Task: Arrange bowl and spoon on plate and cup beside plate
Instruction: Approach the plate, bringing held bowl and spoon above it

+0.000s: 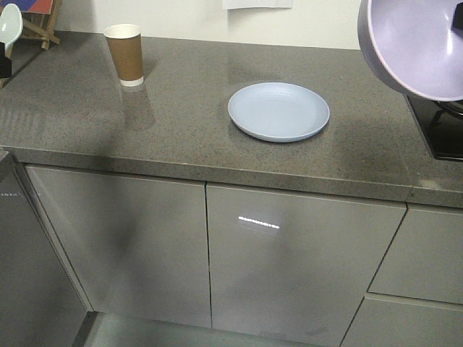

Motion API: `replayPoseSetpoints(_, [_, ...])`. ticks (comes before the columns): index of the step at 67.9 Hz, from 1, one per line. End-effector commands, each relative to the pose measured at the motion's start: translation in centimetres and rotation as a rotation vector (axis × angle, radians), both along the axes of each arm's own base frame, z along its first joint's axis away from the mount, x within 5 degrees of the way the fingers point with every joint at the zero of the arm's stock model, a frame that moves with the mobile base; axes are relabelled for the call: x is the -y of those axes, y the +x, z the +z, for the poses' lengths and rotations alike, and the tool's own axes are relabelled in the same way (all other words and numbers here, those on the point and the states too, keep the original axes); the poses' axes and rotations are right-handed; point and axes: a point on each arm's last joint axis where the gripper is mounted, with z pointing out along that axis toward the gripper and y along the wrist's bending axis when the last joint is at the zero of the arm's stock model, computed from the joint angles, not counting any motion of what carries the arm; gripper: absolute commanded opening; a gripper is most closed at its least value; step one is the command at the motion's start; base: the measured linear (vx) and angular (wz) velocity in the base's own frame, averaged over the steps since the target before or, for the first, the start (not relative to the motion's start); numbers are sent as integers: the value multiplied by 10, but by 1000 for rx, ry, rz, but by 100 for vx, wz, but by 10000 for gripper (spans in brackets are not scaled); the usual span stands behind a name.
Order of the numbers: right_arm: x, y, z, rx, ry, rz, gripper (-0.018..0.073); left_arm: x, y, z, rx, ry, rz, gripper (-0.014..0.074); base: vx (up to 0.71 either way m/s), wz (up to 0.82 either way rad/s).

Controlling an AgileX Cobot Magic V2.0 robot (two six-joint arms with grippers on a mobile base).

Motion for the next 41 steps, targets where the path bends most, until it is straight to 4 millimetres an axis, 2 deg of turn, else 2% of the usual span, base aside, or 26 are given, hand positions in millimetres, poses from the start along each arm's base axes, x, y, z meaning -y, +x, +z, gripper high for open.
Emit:
replayPoseSetpoints(1, [-1,-7,19,97,32,-24,-3,1,-7,20,104,-27,17,-6,3,0])
replayPoseSetpoints(41, [-1,-7,19,97,32,-24,-3,1,-7,20,104,-27,17,-6,5,0])
